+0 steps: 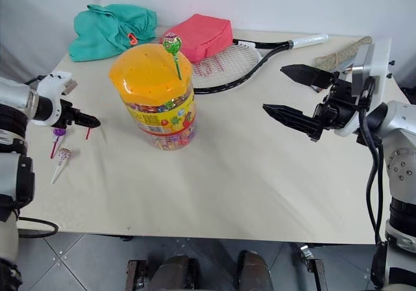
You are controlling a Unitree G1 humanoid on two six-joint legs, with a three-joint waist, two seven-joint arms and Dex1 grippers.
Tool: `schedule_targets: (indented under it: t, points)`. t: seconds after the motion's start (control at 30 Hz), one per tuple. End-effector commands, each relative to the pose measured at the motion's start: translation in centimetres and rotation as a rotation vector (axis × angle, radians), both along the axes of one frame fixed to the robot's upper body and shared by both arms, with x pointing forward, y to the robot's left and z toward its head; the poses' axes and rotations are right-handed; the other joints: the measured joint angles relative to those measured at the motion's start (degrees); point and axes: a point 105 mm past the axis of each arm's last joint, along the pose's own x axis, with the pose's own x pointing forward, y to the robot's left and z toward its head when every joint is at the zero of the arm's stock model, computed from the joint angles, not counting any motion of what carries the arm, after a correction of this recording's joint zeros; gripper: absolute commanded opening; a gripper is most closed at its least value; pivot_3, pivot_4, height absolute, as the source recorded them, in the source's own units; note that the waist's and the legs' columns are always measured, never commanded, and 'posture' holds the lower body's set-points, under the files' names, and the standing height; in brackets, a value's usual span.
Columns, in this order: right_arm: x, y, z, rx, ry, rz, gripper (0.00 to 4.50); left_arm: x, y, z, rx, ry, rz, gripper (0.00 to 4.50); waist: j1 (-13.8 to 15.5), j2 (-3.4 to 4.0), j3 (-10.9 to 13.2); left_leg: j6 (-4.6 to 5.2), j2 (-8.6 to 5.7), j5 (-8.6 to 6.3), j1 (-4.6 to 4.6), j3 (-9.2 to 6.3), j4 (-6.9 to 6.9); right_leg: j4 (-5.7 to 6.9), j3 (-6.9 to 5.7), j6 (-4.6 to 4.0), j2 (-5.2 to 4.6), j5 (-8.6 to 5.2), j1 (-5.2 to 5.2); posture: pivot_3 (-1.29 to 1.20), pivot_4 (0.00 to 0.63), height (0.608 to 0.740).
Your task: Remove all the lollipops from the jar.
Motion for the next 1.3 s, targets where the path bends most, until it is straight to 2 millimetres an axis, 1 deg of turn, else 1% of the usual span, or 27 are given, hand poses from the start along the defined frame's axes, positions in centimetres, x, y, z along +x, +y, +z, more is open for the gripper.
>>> schedule_targets:
  t: [0.03,0.1,0.2,0.3,0.37,0.5,0.6,0.67,0.77,0.83,0.9,0.97,1.1,1.13,1.23,1.3]
  points:
    - [-0.6,0.1,1.0,-0.02,-0.044,0.008,4.5,-0.6,-0.7,4.5,0.002,-0.126,-0.105,4.46,0.0,0.0,0.0,0.0,0.01,0.0,0.0,-0.01,0.0,0.0,0.0,0.0,0.0,0.0,0.0,0.0,0.15,0.74]
    - [-0.6,0.3,0.9,-0.029,-0.038,0.009,4.5,-1.4,-1.2,5.7,-0.014,-0.176,-0.187,4.46,-0.1,0.0,0.0,0.0,0.01,0.0,-0.01,-0.01,0.0,0.0,0.01,0.0,0.0,0.0,0.0,0.0,0.15,0.74]
    - [-0.6,0.8,0.7,-0.032,-0.011,0.023,4.5,-2.6,-1.8,6.9,-0.029,-0.259,-0.291,4.46,-0.1,0.0,0.0,0.0,0.04,0.0,0.03,-0.01,0.0,0.01,0.02,0.0,0.0,0.0,0.0,0.0,0.15,0.74]
    - [0.3,2.0,0.3,-0.032,0.022,0.012,4.5,-4.0,-2.4,8.2,-0.026,-0.431,-0.445,4.46,-0.3,0.01,0.0,0.0,0.07,0.0,0.05,-0.03,0.04,0.07,0.04,0.0,-0.01,0.0,-0.01,0.0,0.15,0.74]
    - [0.8,3.1,0.4,-0.011,0.036,0.035,4.5,-4.9,-2.8,8.5,-0.067,-0.517,-0.517,4.46,-0.4,0.01,0.0,0.0,0.09,0.0,0.05,-0.1,0.06,0.08,0.04,-0.01,-0.01,0.0,-0.01,0.0,0.15,0.74]
    - [2.2,5.5,1.2,0.046,0.026,0.073,4.5,-6.6,-3.2,9.2,-0.163,-0.71,-0.645,4.46,-0.9,0.01,0.0,-0.01,0.1,0.0,0.03,-0.12,0.14,0.12,0.02,-0.01,-0.01,0.0,-0.01,0.0,0.15,0.74]
    - [3.1,7.5,1.6,0.072,0.01,0.122,4.5,-9.1,-4.0,9.8,-0.265,-0.898,-0.832,4.46,-1.0,0.0,0.0,0.0,0.04,0.0,0.02,-0.14,0.14,0.16,0.03,-0.01,-0.05,0.0,0.02,0.0,0.15,0.74]
    - [3.7,8.6,1.7,0.079,0.009,0.152,4.5,-10.4,-3.8,9.5,-0.308,-0.951,-0.907,4.46,-1.4,0.0,0.0,0.0,0.03,0.0,0.0,-0.2,0.17,0.19,0.0,-0.01,-0.06,0.0,0.02,0.0,0.15,0.74]
    - [4.3,10.0,1.9,0.087,0.012,0.192,4.5,-11.1,-3.1,9.4,-0.328,-1.024,-0.908,4.46,-1.6,0.0,0.0,0.0,0.02,0.0,0.0,-0.23,0.15,0.21,-0.03,-0.01,-0.06,0.0,0.02,0.0,0.15,0.74]
    - [5.3,11.2,1.9,0.089,0.02,0.209,4.5,-12.1,-2.9,9.3,-0.359,-1.082,-0.937,4.46,-1.8,0.0,0.0,0.0,0.02,0.0,0.0,-0.24,0.14,0.22,-0.04,-0.01,-0.05,0.0,0.02,0.0,0.15,0.74]
    - [6.3,12.7,2.0,0.091,0.031,0.234,4.5,-13.5,-2.7,8.1,-0.381,-1.074,-0.991,4.46,-2.5,0.01,0.0,0.0,0.02,0.0,0.06,-0.18,0.08,0.22,-0.02,-0.01,-0.05,0.0,0.02,0.0,0.15,0.74]
    - [6.8,13.4,2.0,0.089,0.036,0.257,4.5,-14.5,-2.7,7.3,-0.392,-1.053,-1.023,4.46,-3.1,0.02,0.0,-0.01,0.04,0.01,0.14,-0.19,-0.06,0.26,-0.02,-0.01,-0.05,0.0,0.01,0.0,0.15,0.74]
    - [7.4,14.7,2.5,0.095,0.031,0.306,4.5,-15.5,-2.9,5.8,-0.373,-0.985,-1.034,4.46,-3.4,0.02,0.0,-0.02,0.04,0.01,0.12,-0.38,-0.11,0.32,-0.01,-0.01,0.0,0.0,0.0,0.0,0.15,0.74]
    - [7.4,15.2,2.6,0.095,0.031,0.321,4.5,-15.8,-2.9,5.6,-0.379,-0.973,-1.032,4.46,-3.4,0.02,0.0,-0.02,0.02,0.0,0.12,-0.37,-0.14,0.32,0.0,-0.01,-0.01,0.0,0.0,0.0,0.15,0.74]
    - [7.2,16.9,2.8,0.086,0.042,0.387,4.5,-16.2,-3.2,5.8,-0.383,-0.994,-1.028,4.46,-3.5,0.02,0.0,-0.03,0.05,0.0,0.12,-0.41,-0.15,0.32,0.01,-0.01,0.01,0.0,0.0,0.0,0.15,0.74]
    - [7.0,17.5,2.8,0.074,0.046,0.414,4.5,-16.4,-3.2,5.8,-0.381,-0.998,-1.025,4.46,-3.5,0.02,0.0,-0.04,0.06,0.01,0.12,-0.42,-0.15,0.33,0.02,-0.01,0.01,0.0,0.0,0.0,0.15,0.74]
